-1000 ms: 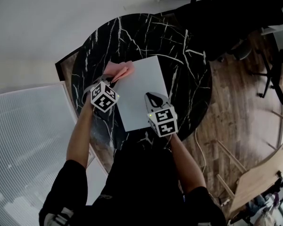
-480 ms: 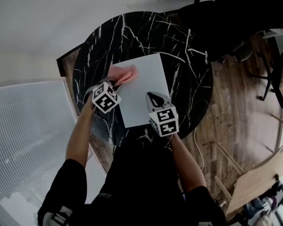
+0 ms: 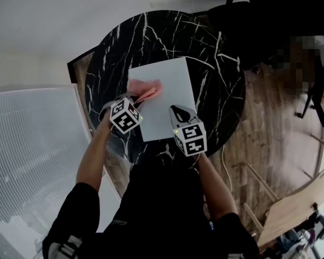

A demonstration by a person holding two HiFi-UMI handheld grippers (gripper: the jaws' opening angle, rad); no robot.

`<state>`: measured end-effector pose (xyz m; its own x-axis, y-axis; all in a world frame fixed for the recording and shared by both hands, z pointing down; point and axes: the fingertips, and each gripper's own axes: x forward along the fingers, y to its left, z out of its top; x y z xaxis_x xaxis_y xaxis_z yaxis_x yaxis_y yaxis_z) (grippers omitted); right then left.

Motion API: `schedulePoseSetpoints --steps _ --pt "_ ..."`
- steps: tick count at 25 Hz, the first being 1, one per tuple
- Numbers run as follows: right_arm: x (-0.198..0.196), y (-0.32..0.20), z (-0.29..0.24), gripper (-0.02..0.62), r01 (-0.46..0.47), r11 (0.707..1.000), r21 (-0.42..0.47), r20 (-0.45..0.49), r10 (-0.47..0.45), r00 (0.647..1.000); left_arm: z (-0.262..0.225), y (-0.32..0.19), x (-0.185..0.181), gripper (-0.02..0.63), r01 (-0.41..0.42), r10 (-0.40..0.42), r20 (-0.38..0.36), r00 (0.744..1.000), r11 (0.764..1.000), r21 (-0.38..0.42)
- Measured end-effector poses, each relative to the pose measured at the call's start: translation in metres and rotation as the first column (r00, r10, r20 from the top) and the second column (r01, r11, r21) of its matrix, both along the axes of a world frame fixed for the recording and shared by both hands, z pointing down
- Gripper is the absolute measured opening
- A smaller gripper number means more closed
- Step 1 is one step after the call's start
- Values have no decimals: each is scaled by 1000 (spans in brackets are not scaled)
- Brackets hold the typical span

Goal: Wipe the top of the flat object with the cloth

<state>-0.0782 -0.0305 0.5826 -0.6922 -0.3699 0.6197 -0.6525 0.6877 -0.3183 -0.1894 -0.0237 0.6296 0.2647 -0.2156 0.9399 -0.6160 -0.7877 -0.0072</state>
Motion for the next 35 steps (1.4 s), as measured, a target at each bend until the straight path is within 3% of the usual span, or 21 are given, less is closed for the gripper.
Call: schedulePoseSetpoints --steps 8,35 --pt "6 10 0 -5 6 1000 -1 4 -6 1000 1 29 17 21 28 -29 -41 999 999 -22" --pt "26 38 -6 -6 60 998 25 17 -61 998 3 96 47 21 92 -98 -74 992 993 -77"
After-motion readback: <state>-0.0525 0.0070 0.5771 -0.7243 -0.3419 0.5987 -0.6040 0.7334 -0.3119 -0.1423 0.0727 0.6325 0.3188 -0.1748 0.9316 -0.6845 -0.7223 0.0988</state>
